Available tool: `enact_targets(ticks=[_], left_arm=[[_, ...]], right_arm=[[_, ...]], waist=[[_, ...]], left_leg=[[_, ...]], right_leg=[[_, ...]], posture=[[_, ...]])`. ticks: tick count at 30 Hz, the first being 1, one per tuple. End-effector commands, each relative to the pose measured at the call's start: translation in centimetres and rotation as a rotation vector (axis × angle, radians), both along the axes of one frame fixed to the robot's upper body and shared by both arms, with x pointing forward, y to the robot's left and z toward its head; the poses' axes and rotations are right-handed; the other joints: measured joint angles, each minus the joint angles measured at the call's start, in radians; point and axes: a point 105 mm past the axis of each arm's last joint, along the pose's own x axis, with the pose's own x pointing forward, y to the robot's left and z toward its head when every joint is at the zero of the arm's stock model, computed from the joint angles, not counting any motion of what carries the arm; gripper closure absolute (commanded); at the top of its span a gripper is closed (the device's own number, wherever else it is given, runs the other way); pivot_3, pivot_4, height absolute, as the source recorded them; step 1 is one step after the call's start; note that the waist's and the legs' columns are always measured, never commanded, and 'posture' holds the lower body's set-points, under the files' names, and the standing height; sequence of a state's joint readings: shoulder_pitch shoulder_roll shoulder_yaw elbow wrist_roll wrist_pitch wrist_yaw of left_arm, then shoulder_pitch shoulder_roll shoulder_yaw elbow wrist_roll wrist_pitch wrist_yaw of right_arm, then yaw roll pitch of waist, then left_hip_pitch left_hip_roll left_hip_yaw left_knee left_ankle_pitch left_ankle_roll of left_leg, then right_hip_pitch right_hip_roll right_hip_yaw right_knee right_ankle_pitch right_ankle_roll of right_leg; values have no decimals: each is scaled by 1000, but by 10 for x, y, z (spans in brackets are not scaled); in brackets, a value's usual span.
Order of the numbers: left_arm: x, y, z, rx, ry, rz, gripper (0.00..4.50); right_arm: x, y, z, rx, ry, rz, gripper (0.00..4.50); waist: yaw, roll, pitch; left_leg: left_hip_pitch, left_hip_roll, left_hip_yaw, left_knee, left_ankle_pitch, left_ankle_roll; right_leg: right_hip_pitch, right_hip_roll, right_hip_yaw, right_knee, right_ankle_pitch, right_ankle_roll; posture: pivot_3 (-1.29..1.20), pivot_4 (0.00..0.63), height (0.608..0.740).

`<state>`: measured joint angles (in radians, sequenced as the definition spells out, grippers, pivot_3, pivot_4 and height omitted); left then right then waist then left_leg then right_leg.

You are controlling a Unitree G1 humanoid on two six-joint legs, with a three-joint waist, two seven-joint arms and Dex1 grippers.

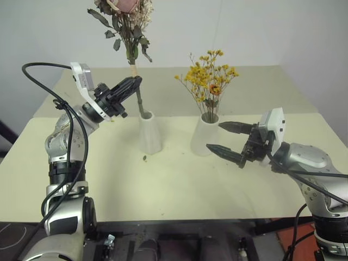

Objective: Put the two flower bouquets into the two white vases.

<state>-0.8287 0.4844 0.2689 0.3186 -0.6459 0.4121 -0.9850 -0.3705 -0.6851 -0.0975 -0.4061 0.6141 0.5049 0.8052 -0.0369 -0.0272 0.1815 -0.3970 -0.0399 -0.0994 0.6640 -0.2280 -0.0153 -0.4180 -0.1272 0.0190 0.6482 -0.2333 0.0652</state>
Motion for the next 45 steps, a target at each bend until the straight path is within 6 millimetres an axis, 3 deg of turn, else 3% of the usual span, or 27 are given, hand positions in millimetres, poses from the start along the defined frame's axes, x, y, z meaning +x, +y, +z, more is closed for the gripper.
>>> enact_targets(ticks=[1,11,21,34,45], left_arm=[[2,-6,-18,46,51,-3,4486],[-2,-10,-5,40,12,-31,4486],[-9,-4,5,60,-27,-32,4486],[-18,12,0,85,-17,19,4486],[-11,-1,-3,88,-11,-6,4486]], right_arm=[[-5,1,14,21,-54,14,200],[-6,3,14,22,-54,19,200],[-6,5,15,27,-61,27,200],[-7,9,15,33,-61,42,200],[-5,13,14,39,-58,53,200]], waist=[[1,0,-1],[3,-1,-1],[-1,-1,-1],[0,-1,-1],[1,-1,-1]], left_leg=[[0,0,0,0,0,0],[11,0,-1,0,-1,1],[11,0,-1,0,-1,1],[11,1,-1,-1,-1,1],[11,1,-1,-1,-1,1]], right_leg=[[0,0,0,0,0,0],[13,0,-1,-3,0,1],[13,0,-2,-3,0,1],[13,0,-2,-3,0,1],[13,0,-2,-4,0,1]], posture=[[0,150,740],[0,150,740],[0,150,740],[0,150,740],[0,150,740]])
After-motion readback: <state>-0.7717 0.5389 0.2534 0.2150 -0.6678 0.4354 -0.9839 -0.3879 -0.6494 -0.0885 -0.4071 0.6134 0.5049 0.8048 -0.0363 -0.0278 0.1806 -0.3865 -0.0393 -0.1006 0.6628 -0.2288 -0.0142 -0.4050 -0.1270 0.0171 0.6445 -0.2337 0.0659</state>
